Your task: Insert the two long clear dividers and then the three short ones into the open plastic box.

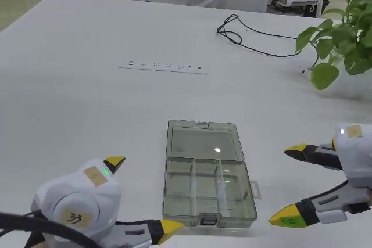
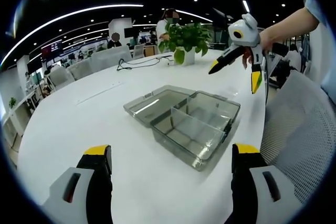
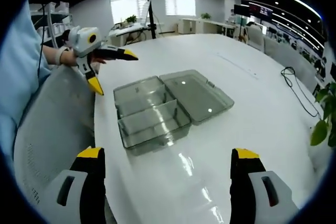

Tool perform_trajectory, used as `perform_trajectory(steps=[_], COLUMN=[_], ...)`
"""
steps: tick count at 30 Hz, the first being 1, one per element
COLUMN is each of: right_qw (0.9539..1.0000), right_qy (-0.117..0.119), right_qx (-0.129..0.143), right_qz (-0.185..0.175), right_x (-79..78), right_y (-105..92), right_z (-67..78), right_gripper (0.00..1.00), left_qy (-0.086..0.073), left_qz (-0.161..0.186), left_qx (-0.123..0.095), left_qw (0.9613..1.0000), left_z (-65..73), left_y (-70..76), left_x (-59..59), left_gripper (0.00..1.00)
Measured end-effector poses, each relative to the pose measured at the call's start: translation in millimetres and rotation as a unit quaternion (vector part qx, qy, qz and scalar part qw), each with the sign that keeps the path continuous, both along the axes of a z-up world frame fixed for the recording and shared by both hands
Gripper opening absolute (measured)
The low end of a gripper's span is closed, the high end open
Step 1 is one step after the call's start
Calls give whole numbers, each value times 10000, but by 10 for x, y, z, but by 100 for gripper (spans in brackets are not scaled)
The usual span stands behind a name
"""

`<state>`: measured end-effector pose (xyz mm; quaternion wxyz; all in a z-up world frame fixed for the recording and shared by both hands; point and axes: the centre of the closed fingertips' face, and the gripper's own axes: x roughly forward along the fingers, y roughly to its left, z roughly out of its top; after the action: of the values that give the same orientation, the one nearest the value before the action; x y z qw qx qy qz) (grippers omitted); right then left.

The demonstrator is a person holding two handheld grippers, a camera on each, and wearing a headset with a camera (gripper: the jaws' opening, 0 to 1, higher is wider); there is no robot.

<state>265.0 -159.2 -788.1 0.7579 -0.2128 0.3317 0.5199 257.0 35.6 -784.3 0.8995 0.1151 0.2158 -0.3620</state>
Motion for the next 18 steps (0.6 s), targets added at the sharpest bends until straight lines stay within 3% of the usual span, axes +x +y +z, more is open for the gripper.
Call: perform_trajectory(steps=[1, 8, 10, 14, 15, 18], right_qw=[9998, 9963, 9959, 9925, 9909, 9888], right_qy=[0, 39, 3, -10, 174, 135], right_qx=[-173, -657, -687, -951, -1081, -1171], right_qz=[59, 546, 589, 773, 786, 915], right_x=[7, 7, 27, 59, 37, 66], right_y=[-25, -36, -20, -54, -85, -75], right_z=[-38, -145, -156, -228, -274, -318], right_gripper=[100, 94, 92, 83, 81, 73], left_qy=[-2, -11, -6, -3, 4, -7], left_qz=[13, 40, 38, 22, 21, 12], left_qx=[-13, 16, 19, 30, 27, 46], left_qw=[10000, 10000, 10000, 10000, 10000, 10000], left_z=[3, -2, -5, -14, -15, -16], left_y=[2, 15, 16, 14, 13, 14], left_x=[2, 7, 6, 4, 3, 2], left_gripper=[97, 97, 97, 97, 97, 96])
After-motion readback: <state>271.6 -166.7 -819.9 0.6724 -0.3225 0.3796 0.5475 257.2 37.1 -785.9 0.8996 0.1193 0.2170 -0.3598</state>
